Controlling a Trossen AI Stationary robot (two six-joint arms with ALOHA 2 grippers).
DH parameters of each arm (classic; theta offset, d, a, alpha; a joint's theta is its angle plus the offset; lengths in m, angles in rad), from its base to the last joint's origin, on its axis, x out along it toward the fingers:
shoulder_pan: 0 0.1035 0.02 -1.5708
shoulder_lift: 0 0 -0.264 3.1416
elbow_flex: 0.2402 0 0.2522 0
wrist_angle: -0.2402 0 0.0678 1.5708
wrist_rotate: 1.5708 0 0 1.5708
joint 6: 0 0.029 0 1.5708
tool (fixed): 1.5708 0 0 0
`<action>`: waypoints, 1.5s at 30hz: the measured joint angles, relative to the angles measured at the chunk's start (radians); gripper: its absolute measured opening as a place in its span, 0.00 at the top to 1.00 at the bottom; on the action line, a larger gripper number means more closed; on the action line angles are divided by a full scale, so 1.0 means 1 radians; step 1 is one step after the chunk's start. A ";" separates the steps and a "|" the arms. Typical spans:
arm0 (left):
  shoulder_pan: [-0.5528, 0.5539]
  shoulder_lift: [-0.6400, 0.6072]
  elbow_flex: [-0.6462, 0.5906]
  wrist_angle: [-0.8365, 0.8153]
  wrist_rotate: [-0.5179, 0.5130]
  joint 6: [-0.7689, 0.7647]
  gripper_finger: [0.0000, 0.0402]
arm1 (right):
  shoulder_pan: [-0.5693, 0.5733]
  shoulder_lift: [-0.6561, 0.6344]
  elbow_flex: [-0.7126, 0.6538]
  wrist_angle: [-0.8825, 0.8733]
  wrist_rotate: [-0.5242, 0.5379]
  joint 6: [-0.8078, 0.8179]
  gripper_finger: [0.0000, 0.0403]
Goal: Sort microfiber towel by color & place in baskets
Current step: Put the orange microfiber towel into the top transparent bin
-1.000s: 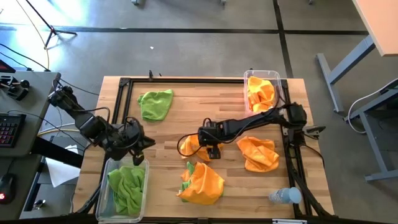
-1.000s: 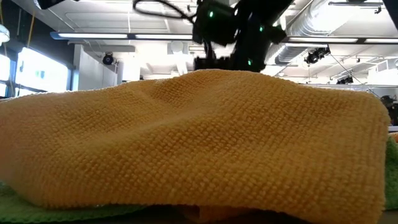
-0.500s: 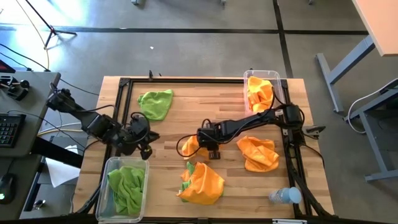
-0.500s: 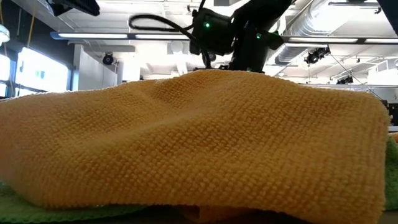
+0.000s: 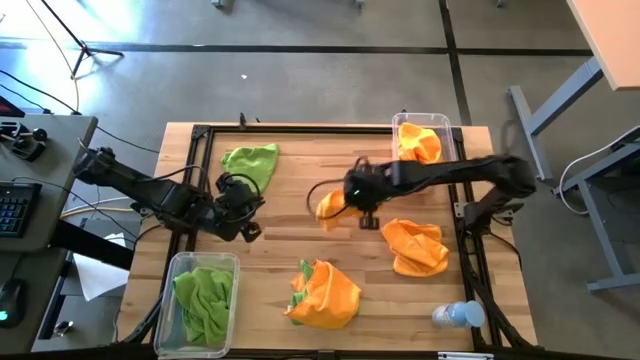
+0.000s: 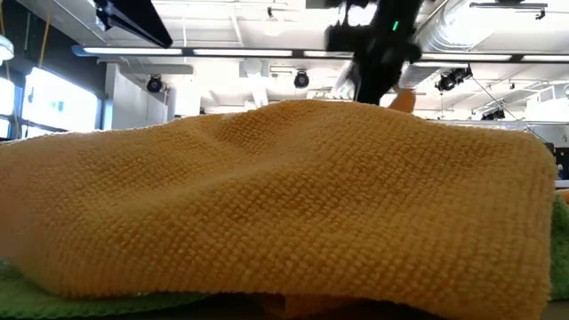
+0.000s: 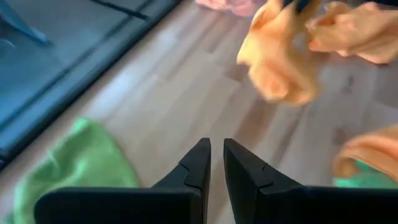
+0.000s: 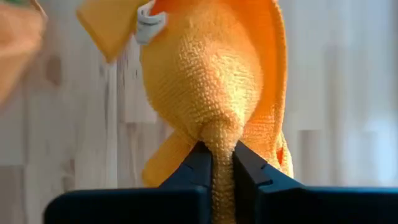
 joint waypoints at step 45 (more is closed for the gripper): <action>0.549 0.090 -0.256 0.713 0.686 0.784 1.00 | -0.762 -0.287 -0.140 -0.288 0.029 -0.377 1.00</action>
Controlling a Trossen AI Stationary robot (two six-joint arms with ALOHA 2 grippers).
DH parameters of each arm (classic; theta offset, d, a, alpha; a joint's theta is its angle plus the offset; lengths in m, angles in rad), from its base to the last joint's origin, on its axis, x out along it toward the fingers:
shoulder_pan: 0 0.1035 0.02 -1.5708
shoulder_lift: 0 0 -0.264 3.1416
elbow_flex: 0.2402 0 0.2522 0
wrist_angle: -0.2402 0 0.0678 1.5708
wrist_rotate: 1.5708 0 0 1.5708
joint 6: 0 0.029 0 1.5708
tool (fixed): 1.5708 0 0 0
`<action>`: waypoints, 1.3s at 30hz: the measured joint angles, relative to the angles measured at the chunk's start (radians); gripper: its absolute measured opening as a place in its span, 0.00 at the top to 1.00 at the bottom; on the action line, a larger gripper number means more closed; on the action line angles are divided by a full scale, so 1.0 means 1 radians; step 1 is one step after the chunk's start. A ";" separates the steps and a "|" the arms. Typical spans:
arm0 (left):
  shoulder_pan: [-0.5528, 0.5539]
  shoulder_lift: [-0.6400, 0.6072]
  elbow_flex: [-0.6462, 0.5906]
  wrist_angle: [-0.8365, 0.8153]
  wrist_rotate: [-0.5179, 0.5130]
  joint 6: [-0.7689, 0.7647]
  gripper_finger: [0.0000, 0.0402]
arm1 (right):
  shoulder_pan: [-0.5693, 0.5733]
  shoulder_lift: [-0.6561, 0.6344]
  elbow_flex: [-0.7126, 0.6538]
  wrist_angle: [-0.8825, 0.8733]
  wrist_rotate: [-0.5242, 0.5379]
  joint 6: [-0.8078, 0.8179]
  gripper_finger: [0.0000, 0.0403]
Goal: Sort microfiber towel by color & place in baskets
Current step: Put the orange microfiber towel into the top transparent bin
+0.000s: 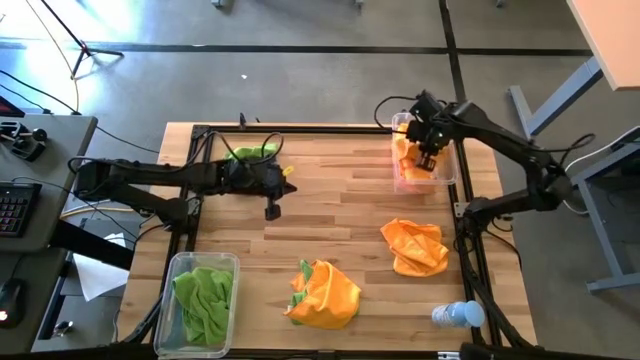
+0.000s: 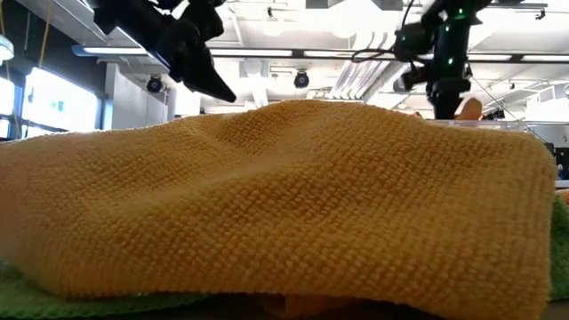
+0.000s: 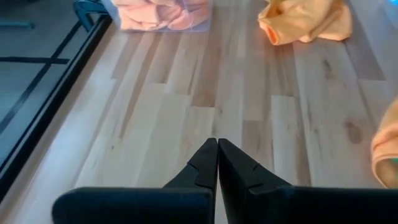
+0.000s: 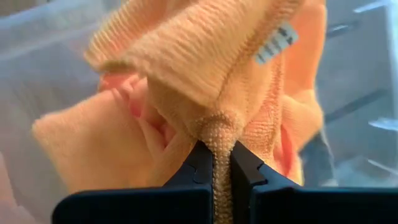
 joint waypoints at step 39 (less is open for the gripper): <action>0.171 0.000 0.000 0.021 0.171 0.071 1.00 | -0.002 0.000 0.015 0.106 -0.030 0.046 0.47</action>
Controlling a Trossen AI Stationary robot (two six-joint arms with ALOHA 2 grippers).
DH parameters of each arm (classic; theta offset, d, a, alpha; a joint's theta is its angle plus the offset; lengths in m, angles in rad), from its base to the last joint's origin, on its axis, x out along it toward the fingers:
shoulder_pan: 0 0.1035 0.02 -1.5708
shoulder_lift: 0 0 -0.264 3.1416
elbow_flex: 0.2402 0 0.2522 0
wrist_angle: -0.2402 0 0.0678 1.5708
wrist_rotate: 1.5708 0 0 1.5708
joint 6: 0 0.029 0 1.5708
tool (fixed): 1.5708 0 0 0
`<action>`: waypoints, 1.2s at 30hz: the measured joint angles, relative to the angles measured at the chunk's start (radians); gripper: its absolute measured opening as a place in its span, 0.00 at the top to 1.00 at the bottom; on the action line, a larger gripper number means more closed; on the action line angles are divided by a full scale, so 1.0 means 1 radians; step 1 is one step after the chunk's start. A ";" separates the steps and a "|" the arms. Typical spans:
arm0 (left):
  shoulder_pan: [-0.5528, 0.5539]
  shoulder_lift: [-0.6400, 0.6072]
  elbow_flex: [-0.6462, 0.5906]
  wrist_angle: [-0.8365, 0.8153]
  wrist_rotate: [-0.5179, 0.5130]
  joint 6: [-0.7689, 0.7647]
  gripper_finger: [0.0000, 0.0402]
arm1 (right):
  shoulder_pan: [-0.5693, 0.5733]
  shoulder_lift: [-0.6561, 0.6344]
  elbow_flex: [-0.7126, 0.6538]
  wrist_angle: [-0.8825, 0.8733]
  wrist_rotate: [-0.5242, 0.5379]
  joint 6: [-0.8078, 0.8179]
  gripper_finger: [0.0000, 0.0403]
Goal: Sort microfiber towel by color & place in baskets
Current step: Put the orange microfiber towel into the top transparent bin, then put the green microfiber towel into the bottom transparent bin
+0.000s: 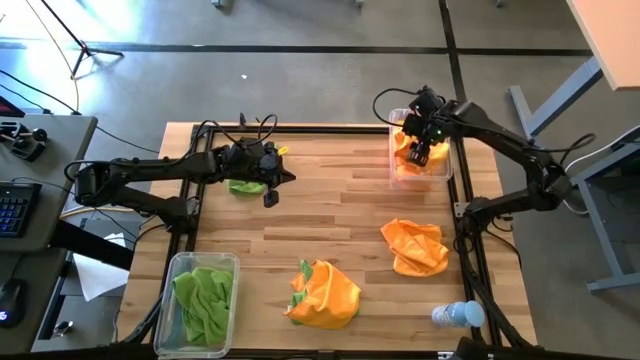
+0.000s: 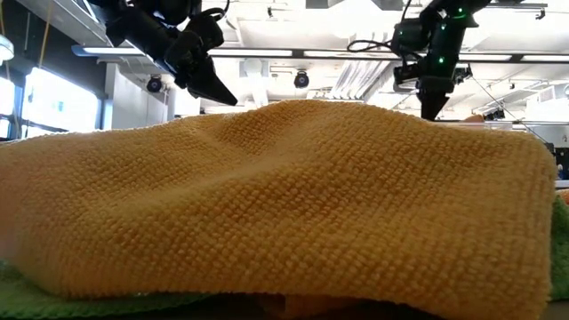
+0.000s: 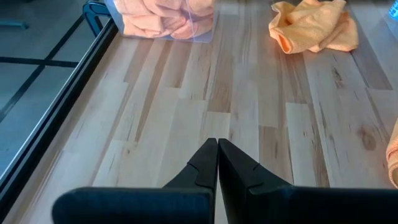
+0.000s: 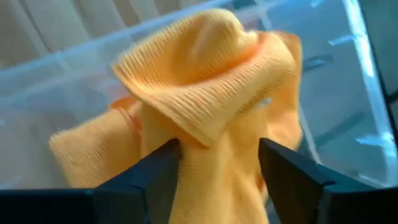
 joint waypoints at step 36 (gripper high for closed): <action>0.131 0.068 0.289 -0.368 -0.228 -0.324 0.61 | 0.001 -0.088 0.393 -0.424 0.025 0.475 0.34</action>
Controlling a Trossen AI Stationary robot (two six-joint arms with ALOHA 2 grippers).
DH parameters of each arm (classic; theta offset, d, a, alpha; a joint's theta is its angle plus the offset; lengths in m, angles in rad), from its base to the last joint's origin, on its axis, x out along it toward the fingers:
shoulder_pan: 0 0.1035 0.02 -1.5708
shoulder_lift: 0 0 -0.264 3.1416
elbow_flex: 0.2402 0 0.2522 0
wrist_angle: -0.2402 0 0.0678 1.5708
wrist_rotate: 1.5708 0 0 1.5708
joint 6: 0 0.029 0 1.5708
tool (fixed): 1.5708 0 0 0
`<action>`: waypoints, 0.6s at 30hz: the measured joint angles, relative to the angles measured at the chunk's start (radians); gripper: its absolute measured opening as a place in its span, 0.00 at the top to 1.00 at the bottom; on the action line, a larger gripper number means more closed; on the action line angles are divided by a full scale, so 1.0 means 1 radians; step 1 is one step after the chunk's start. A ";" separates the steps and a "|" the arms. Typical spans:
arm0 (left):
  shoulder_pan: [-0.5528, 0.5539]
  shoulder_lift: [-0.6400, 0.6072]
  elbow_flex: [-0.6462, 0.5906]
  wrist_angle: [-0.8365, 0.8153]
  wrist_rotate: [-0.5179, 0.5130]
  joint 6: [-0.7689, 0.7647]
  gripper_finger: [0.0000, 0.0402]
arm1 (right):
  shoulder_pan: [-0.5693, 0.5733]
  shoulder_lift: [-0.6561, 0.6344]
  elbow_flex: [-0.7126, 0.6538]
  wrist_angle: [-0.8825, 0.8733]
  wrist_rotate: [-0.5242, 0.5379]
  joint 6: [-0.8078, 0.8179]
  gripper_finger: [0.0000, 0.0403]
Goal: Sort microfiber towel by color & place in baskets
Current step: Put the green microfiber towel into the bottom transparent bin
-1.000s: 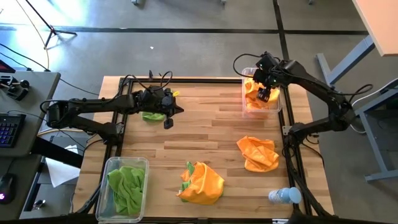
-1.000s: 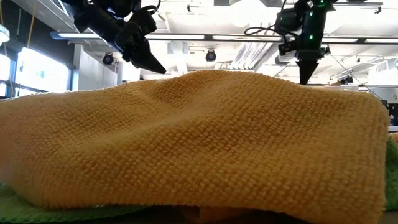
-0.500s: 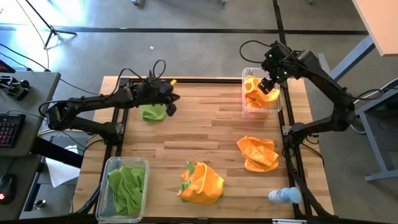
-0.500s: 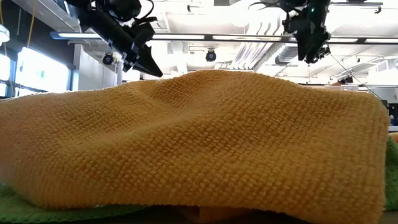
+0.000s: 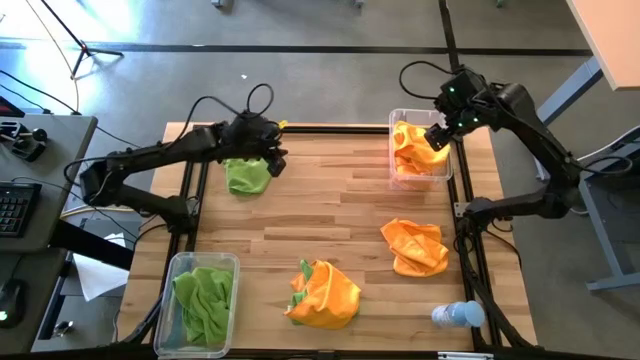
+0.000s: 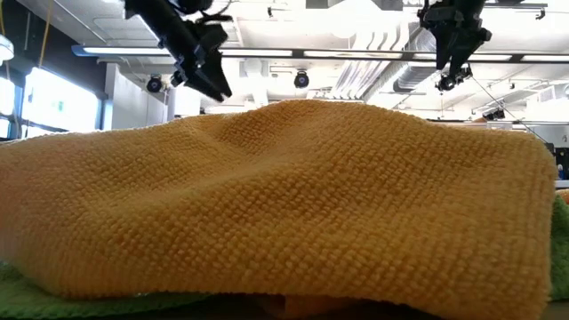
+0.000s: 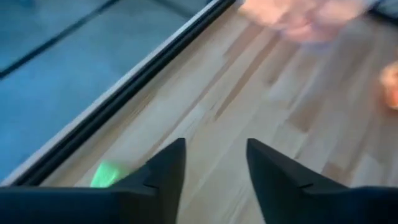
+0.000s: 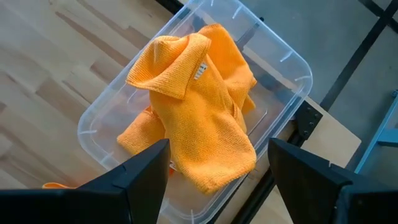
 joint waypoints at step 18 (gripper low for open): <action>0.128 0.481 0.214 -0.431 -0.123 -0.287 0.41 | 0.000 -0.011 0.000 0.036 0.001 -0.003 0.34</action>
